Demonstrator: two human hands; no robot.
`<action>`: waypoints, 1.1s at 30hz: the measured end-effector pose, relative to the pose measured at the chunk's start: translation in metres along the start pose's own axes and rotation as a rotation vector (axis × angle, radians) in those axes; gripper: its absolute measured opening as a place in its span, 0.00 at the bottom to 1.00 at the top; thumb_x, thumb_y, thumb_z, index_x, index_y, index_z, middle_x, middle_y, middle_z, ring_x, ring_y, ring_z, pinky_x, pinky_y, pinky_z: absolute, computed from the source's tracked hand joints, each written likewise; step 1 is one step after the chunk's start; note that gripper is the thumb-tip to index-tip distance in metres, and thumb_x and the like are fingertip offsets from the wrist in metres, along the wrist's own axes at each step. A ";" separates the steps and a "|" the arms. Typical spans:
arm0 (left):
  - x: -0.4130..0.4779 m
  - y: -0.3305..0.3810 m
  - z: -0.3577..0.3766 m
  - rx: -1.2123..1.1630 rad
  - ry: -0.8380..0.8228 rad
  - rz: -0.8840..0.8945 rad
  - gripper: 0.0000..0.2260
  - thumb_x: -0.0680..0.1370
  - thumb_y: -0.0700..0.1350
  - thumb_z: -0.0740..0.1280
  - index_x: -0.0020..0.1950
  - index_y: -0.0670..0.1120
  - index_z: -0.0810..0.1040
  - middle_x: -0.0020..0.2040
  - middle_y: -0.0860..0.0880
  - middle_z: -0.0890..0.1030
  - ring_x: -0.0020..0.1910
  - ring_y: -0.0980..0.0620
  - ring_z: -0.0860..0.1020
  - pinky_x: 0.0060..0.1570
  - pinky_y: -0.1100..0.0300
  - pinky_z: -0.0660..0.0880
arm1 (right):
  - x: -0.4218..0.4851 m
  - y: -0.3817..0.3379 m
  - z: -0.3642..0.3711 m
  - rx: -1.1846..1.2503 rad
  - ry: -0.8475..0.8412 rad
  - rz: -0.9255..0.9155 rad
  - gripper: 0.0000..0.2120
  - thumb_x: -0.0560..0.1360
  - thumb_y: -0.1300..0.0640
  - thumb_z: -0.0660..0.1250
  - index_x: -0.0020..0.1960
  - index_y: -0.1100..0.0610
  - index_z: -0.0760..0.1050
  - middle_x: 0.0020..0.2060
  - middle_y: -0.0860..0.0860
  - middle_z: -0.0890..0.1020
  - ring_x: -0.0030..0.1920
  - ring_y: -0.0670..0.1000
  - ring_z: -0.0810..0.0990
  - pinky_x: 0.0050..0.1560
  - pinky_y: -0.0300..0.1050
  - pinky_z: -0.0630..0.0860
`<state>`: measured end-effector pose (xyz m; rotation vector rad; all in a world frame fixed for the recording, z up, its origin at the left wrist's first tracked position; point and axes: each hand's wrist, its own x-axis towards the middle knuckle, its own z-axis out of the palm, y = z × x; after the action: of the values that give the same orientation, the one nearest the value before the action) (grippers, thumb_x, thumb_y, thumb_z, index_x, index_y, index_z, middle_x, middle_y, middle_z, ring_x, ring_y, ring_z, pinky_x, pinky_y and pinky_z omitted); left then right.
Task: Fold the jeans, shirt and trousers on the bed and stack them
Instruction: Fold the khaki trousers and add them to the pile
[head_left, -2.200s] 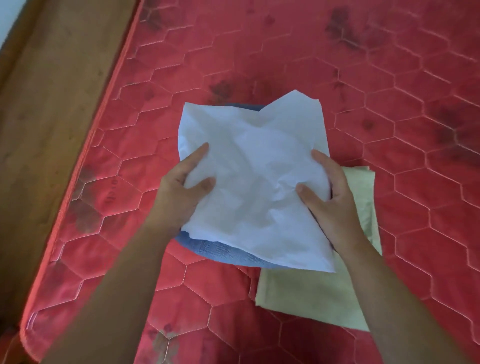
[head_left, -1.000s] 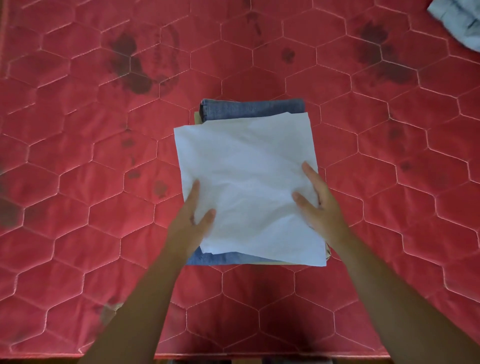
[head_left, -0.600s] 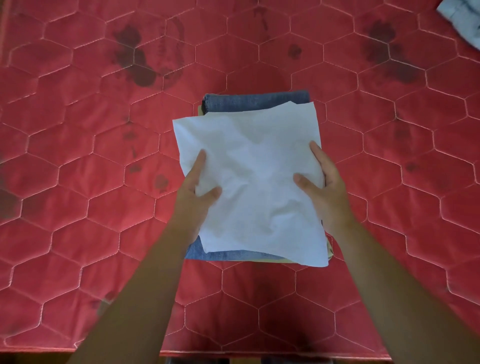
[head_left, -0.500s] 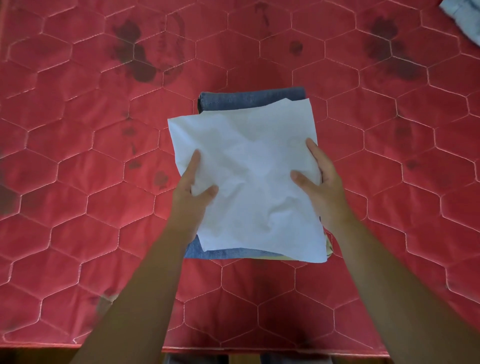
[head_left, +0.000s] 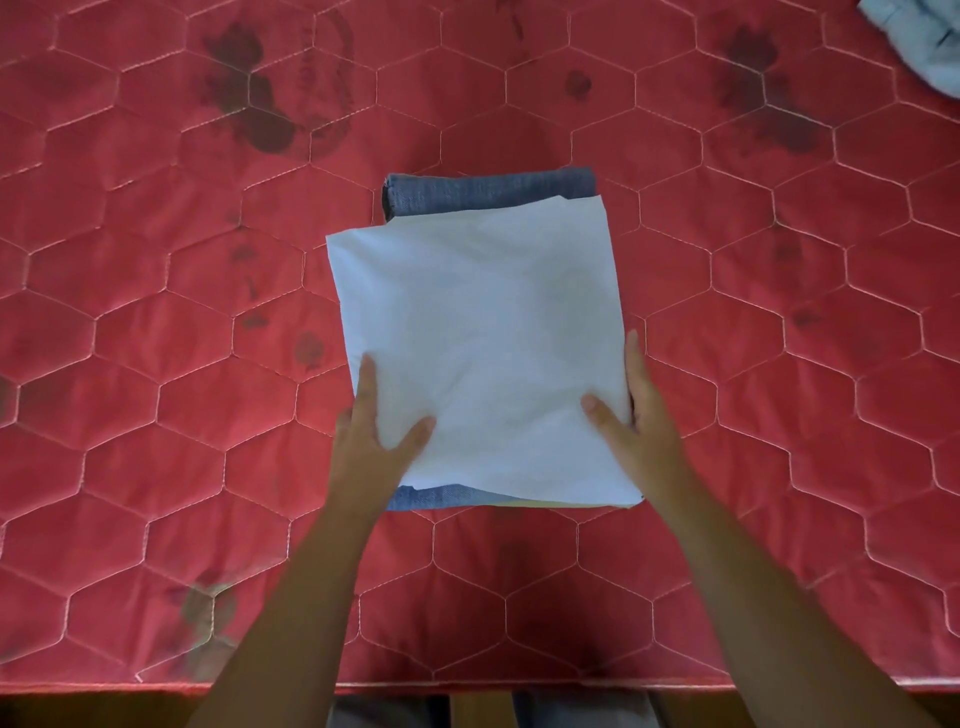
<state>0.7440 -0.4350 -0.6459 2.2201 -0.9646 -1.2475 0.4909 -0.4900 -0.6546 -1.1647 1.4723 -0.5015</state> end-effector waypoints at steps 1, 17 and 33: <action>0.000 -0.002 -0.002 0.002 -0.028 0.012 0.43 0.62 0.67 0.65 0.70 0.70 0.43 0.67 0.53 0.66 0.64 0.51 0.67 0.64 0.50 0.67 | -0.002 0.004 -0.002 -0.032 -0.008 0.018 0.36 0.71 0.38 0.64 0.71 0.32 0.46 0.65 0.41 0.68 0.66 0.41 0.68 0.66 0.45 0.67; 0.023 -0.022 -0.042 -0.234 -0.134 0.130 0.36 0.74 0.47 0.69 0.72 0.65 0.50 0.72 0.66 0.56 0.70 0.65 0.59 0.69 0.62 0.59 | 0.004 -0.034 0.052 0.169 0.145 -0.013 0.30 0.73 0.60 0.69 0.71 0.51 0.62 0.58 0.43 0.76 0.52 0.34 0.77 0.48 0.27 0.74; 0.059 -0.075 -0.172 0.189 0.233 0.004 0.35 0.68 0.63 0.62 0.74 0.59 0.56 0.64 0.48 0.69 0.62 0.47 0.67 0.61 0.52 0.65 | 0.027 -0.077 0.187 0.220 -0.160 -0.064 0.33 0.71 0.53 0.70 0.72 0.46 0.61 0.66 0.43 0.72 0.64 0.44 0.72 0.63 0.48 0.73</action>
<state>0.9399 -0.4242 -0.6393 2.4394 -1.0288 -0.9011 0.6946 -0.4909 -0.6553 -1.0548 1.2132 -0.5850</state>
